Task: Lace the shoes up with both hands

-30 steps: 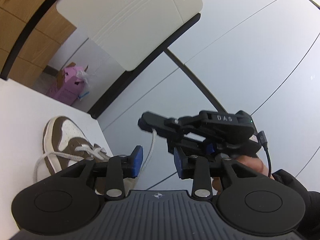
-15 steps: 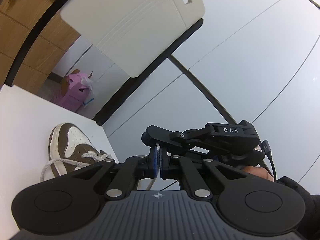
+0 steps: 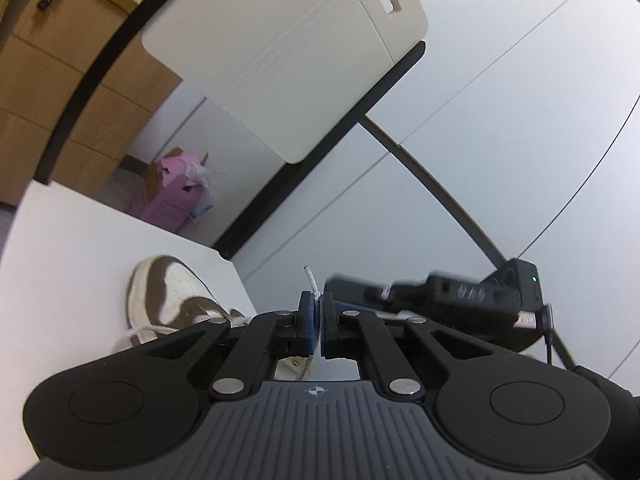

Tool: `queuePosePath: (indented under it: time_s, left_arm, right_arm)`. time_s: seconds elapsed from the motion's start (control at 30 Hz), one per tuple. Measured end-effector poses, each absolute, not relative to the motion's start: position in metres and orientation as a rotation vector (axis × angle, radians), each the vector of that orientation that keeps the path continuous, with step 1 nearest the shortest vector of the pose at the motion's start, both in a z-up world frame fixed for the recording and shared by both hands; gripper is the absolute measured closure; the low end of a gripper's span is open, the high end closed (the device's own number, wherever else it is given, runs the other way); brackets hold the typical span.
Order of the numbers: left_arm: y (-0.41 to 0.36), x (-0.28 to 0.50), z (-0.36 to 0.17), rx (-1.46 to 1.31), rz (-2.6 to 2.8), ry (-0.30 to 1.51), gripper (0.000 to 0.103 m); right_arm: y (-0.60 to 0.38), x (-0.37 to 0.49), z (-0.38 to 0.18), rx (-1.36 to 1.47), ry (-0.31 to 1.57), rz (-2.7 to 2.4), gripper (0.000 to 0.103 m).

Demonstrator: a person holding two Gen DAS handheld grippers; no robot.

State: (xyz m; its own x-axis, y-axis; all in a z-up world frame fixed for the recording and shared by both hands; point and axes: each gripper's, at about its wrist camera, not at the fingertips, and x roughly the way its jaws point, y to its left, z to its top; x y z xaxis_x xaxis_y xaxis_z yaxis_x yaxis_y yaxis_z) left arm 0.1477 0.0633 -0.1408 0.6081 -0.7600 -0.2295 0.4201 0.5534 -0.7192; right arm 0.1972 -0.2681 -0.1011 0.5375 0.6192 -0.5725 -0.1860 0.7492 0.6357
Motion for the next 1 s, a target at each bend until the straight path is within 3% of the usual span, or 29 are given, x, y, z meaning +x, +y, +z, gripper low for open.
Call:
queuePosePath:
  time_s: [0.23, 0.5, 0.6, 0.77, 1.0]
  left_arm:
    - [0.069, 0.148, -0.138, -0.605, -0.669, 0.566, 0.100]
    - [0.093, 0.146, -0.134, -0.491, -0.353, 0.530, 0.099]
    - [0.101, 0.149, -0.136, -0.469, -0.250, 0.548, 0.099]
    - [0.108, 0.151, -0.136, -0.439, -0.239, 0.550, 0.099]
    - [0.086, 0.147, -0.138, -0.217, -0.444, 0.547, 0.099]
  right_arm:
    - [-0.260, 0.189, -0.127, 0.380, 0.881, 0.466, 0.037]
    - [-0.239, 0.181, -0.146, 0.271, 0.841, 0.528, 0.036]
    - [-0.236, 0.179, -0.153, 0.242, 0.814, 0.528, 0.045]
    - [-0.237, 0.178, -0.160, 0.241, 0.774, 0.517, 0.081]
    - [-0.235, 0.187, -0.168, 0.288, 0.772, 0.690, 0.088]
